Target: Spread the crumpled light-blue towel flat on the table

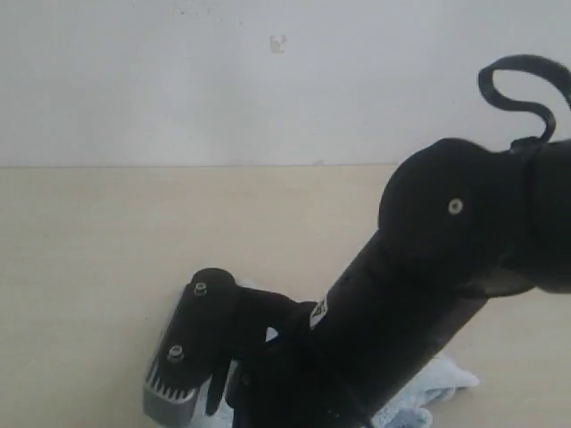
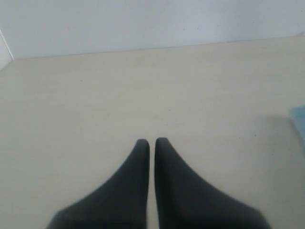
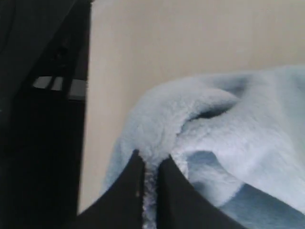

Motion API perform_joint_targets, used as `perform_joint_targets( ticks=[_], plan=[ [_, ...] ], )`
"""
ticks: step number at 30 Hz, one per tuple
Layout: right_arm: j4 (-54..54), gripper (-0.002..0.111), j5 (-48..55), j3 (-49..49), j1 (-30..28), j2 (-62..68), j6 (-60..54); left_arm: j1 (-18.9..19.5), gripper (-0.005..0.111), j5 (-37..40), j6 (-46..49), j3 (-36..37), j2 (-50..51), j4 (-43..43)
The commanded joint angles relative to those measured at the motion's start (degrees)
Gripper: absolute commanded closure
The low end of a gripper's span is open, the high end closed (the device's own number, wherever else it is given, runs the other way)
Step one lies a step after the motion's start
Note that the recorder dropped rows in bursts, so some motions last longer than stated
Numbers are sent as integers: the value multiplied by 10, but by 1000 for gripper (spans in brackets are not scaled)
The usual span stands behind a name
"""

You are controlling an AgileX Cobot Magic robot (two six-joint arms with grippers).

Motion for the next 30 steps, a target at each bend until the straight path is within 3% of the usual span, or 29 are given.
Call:
perform_joint_targets(
  ticks=[1,3,7,8,10,13,18,20,22,25,30],
  plan=[
    [-91,104,-148,20,10,-1,123,2,103,-6,1,2,-2,1],
    [-116,92,-131,23,4,8,142,2,103,-6,1,2,-2,1],
    [-114,42,-101,23,5,19,145,2,103,-6,1,2,-2,1],
    [-117,35,-108,21,5,18,150,2,103,-6,1,2,-2,1],
    [-148,35,-114,11,4,10,185,2,103,-6,1,2,-2,1],
    [-300,40,-71,-21,4,-17,314,2,103,-6,1,2,-2,1],
    [-695,52,24,-35,-20,-64,699,2,103,-6,1,2,-2,1],
    [-777,55,48,-17,-49,-67,792,2,103,-6,1,2,-2,1],
    [-770,56,47,6,-101,-64,805,2,103,-6,1,2,-2,1],
    [-632,56,11,44,-189,-46,777,2,103,-6,1,2,-2,1],
    [-253,56,-17,76,-306,17,424,2,103,-6,1,2,-2,1]
  ],
)
